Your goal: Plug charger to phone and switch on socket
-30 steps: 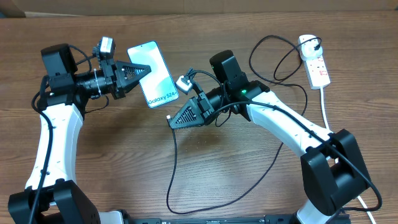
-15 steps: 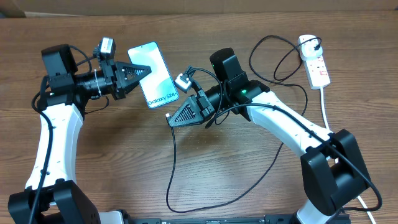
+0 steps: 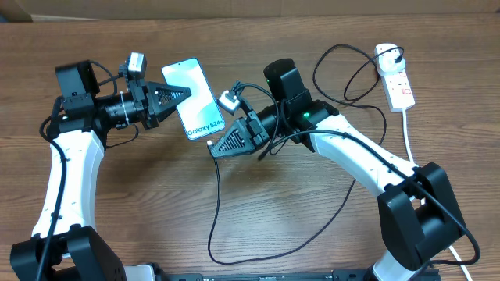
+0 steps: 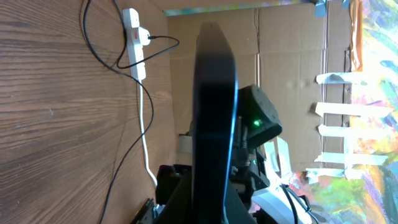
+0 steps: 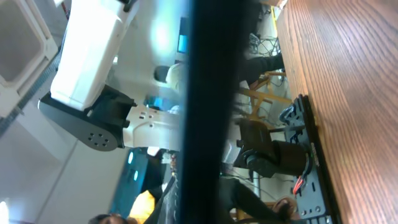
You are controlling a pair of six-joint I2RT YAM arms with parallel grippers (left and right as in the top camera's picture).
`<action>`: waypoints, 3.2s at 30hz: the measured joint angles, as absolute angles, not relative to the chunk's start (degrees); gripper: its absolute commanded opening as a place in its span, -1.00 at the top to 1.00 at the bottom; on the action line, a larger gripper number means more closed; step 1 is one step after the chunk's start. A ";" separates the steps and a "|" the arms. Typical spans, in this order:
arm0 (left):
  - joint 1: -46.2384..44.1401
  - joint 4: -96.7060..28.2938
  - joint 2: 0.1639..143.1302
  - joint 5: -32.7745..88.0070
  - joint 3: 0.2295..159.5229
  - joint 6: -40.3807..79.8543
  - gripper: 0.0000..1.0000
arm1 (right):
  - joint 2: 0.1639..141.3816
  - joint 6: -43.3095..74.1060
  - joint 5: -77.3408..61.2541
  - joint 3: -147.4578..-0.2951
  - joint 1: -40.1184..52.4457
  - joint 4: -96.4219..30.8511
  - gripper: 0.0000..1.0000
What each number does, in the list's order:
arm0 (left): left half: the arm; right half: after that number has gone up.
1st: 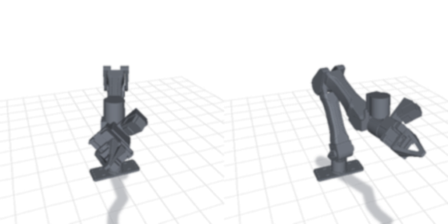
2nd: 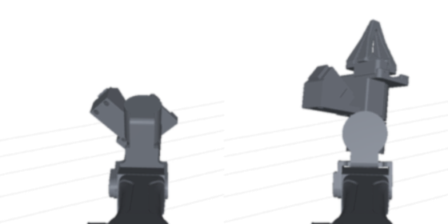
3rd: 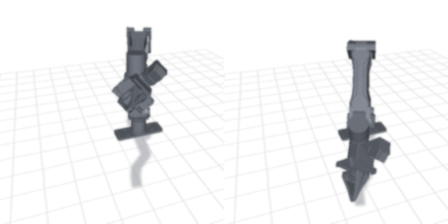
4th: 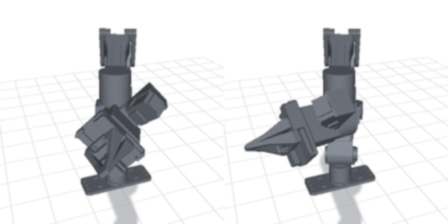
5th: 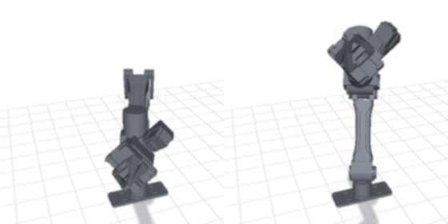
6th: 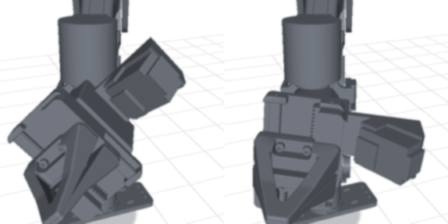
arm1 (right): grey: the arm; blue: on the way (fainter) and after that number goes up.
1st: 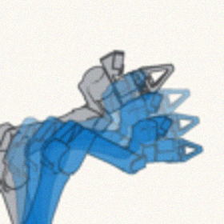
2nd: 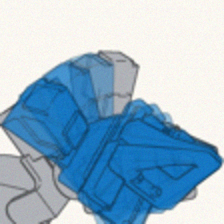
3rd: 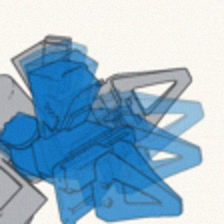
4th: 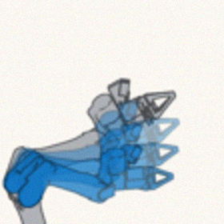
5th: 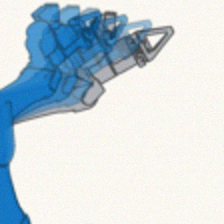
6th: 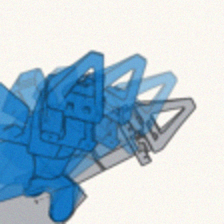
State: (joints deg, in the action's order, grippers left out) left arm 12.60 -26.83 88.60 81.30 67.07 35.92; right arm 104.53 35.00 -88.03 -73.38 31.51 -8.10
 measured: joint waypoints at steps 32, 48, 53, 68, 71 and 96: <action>12.60 -27.44 88.64 82.35 67.07 35.40 0.92 | 104.53 39.03 -88.03 -73.38 31.48 -4.25 0.93; 12.60 -27.44 88.64 82.52 67.07 35.40 0.92 | 104.53 39.42 -88.03 -73.38 30.02 -4.19 0.93; 12.60 -27.44 88.64 82.52 67.07 35.40 0.91 | 104.53 39.46 -88.05 -73.38 30.02 -4.19 0.93; 12.60 -27.42 88.64 82.52 67.07 35.62 0.91 | 104.53 40.34 -88.05 -73.38 30.72 -4.14 0.92; 12.60 -27.42 88.64 82.52 67.07 35.62 0.92 | 104.53 40.32 -88.03 -73.38 31.29 -4.14 0.93; 12.60 -27.42 88.64 82.67 67.07 35.83 0.92 | 104.53 40.51 -87.59 -73.38 31.11 -3.03 0.93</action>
